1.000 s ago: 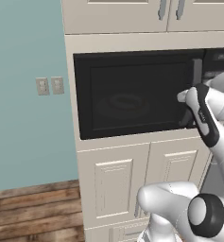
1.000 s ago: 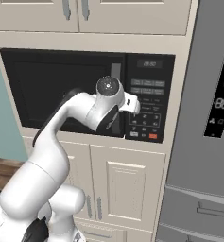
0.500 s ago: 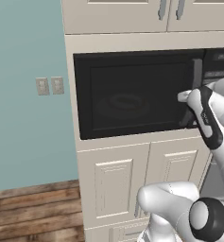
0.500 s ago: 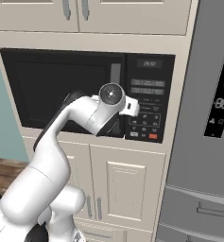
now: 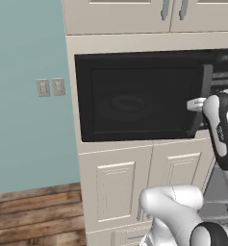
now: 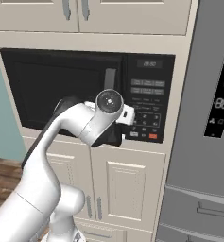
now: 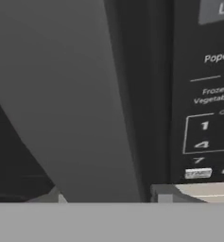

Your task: Retrieve the reheated potato from the microwave, then place the potato, cheese, and condiment on the cutting board.

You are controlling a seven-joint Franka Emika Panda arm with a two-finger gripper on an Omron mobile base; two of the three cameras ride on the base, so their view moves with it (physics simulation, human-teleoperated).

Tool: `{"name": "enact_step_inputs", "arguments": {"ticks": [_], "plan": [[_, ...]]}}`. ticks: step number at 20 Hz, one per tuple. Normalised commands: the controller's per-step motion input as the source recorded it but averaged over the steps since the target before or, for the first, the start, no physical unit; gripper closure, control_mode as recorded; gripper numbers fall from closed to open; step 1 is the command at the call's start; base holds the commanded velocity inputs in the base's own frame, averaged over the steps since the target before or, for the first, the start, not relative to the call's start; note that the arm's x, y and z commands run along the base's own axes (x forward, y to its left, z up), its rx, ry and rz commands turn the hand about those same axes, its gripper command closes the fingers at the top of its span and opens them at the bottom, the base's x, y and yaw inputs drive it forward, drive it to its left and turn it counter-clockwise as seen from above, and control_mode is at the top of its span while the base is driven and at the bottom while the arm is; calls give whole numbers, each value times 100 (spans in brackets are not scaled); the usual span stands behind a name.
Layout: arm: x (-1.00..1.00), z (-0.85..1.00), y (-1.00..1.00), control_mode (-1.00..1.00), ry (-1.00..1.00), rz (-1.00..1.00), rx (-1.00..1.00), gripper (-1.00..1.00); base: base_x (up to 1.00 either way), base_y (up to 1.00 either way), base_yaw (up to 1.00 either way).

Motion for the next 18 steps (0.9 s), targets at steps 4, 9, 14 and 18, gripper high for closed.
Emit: {"name": "enact_step_inputs", "arguments": {"ticks": [4,9,14,18], "plan": [[-78,1,29,-100,0,1,3,100,0,0,0],[-73,11,27,-100,2,0,4,100,0,0,0],[-65,18,31,-100,9,0,2,100,0,0,0],[-66,17,32,-100,9,0,2,100,0,0,0]]}}
